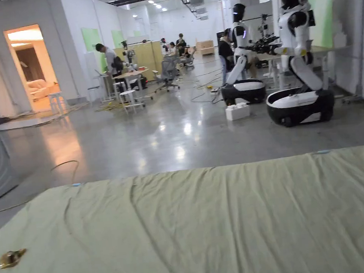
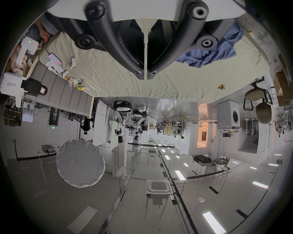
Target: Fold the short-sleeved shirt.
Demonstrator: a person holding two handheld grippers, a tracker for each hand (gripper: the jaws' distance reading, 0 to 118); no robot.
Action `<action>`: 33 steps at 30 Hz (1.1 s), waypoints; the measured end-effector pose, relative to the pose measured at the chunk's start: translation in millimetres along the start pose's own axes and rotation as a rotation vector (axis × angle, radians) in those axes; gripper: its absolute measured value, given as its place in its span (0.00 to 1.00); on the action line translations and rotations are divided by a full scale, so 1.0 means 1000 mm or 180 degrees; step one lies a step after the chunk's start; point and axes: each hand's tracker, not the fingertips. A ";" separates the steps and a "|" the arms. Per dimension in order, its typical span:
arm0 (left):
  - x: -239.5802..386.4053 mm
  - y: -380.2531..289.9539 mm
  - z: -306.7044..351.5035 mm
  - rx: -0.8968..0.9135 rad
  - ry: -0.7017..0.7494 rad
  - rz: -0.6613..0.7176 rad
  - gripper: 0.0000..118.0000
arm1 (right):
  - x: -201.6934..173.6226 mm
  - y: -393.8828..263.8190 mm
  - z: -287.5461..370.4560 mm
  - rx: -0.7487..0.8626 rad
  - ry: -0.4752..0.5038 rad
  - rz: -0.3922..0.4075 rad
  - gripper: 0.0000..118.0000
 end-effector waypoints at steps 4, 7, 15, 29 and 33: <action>-0.028 -0.004 -0.006 -0.0160 0.0058 0.0161 0.26 | 0.008 -0.011 0.000 -0.0116 0.0025 -0.0029 0.00; -0.052 -0.018 -0.021 -0.0415 0.0137 -0.0010 0.57 | 0.012 -0.023 -0.001 -0.0291 0.0095 -0.0089 0.00; -0.126 -0.097 -0.131 -0.1289 0.0250 0.0249 0.71 | 0.016 -0.054 -0.015 -0.0883 -0.0004 -0.0116 0.00; -0.208 -0.230 -0.301 -0.2558 0.0683 0.0393 0.68 | 0.019 -0.108 -0.041 -0.1875 -0.0294 -0.0213 0.00; -0.179 -0.209 -0.285 -0.2493 0.0489 0.0106 0.33 | 0.015 -0.113 -0.049 -0.1939 -0.0251 -0.0151 0.00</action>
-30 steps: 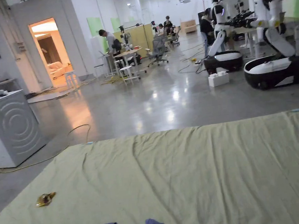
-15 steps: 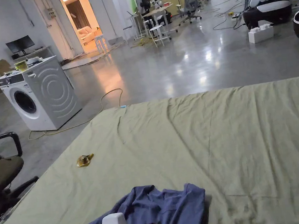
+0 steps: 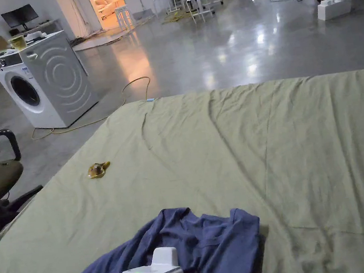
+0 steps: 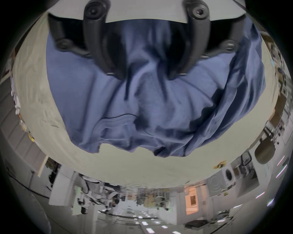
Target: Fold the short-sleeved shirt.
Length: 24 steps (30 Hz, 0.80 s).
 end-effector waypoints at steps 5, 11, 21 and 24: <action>-0.008 0.010 -0.009 -0.0107 0.0142 0.0174 0.04 | -0.009 0.007 0.000 0.0056 0.0148 0.0019 0.00; -0.028 0.035 0.050 0.0450 -0.0189 0.1060 0.03 | -0.004 0.006 0.021 0.0254 0.0250 0.0012 0.00; 0.056 0.146 0.085 0.0977 -0.0663 0.0831 0.02 | 0.040 -0.015 0.064 0.0431 -0.0182 -0.0329 0.00; 0.134 0.177 0.084 0.1018 -0.0935 0.0408 0.02 | 0.052 -0.019 0.078 0.0523 -0.0300 -0.0489 0.00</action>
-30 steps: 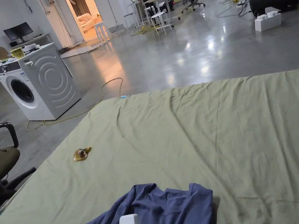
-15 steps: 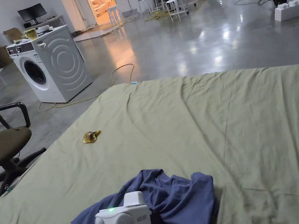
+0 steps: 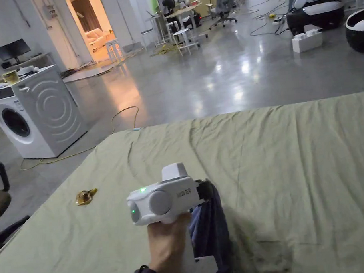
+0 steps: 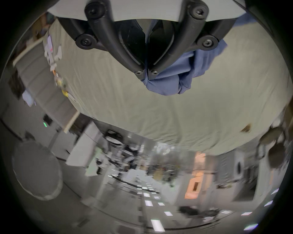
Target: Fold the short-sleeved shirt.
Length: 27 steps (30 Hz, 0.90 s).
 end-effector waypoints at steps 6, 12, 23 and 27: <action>0.161 -0.066 -0.054 -0.0428 -0.0901 -0.0526 0.02 | 0.021 -0.006 0.022 0.0053 -0.0266 -0.0037 0.00; 0.265 -0.228 -0.033 -0.1099 -0.1834 -0.0933 0.02 | 0.037 -0.014 0.033 0.0035 -0.0335 -0.0164 0.00; 0.295 -0.352 0.033 -0.1595 -0.2155 -0.1380 0.16 | 0.031 -0.031 0.036 0.0011 -0.0175 -0.0067 0.00; 0.260 -0.299 0.065 -0.1101 -0.2005 -0.1175 0.63 | 0.021 -0.025 0.033 0.0119 -0.0003 0.0028 0.00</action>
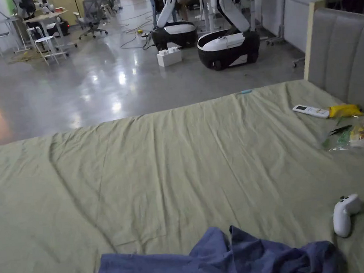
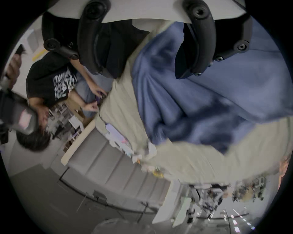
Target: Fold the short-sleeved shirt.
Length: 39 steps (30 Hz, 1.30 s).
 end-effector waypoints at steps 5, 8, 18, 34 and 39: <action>-0.009 0.026 0.135 0.0876 0.0779 -0.0195 0.66 | -0.019 0.021 -0.008 0.0255 0.0256 0.0151 0.00; -0.001 0.023 0.209 0.1373 0.1365 -0.0386 0.67 | -0.033 0.036 -0.013 0.0429 0.0372 0.0264 0.00; 0.040 -0.020 0.344 0.2116 0.3023 -0.0594 0.45 | -0.065 0.071 -0.006 0.0812 0.0771 0.0449 0.00; 0.040 -0.025 0.367 0.2081 0.2751 -0.0328 0.00 | -0.073 0.077 0.015 0.0942 0.0694 0.0631 0.00; 0.034 -0.022 0.364 0.2035 0.2656 -0.0255 0.00 | -0.072 0.077 0.015 0.0943 0.0663 0.0645 0.00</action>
